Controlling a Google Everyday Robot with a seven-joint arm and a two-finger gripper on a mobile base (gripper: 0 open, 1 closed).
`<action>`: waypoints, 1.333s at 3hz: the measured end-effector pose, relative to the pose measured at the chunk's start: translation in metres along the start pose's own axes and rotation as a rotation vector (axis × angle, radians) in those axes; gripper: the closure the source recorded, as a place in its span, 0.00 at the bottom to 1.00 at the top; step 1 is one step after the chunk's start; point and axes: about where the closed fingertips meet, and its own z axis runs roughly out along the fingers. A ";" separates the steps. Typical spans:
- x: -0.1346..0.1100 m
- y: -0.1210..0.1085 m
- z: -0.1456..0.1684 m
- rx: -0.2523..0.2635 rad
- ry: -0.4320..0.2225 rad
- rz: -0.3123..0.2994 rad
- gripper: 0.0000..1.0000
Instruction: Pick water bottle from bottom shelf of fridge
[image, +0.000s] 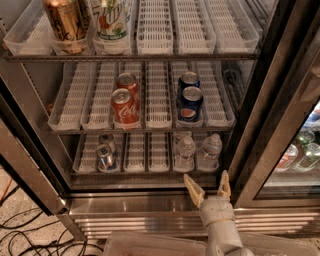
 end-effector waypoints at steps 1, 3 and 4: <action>0.000 0.000 0.000 0.000 0.000 0.000 0.38; 0.001 0.001 0.003 -0.001 0.002 0.003 0.37; 0.003 0.000 0.016 0.011 0.009 0.016 0.35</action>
Offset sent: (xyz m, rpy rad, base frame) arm 0.0000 0.0000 0.0000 0.0000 0.0000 0.0000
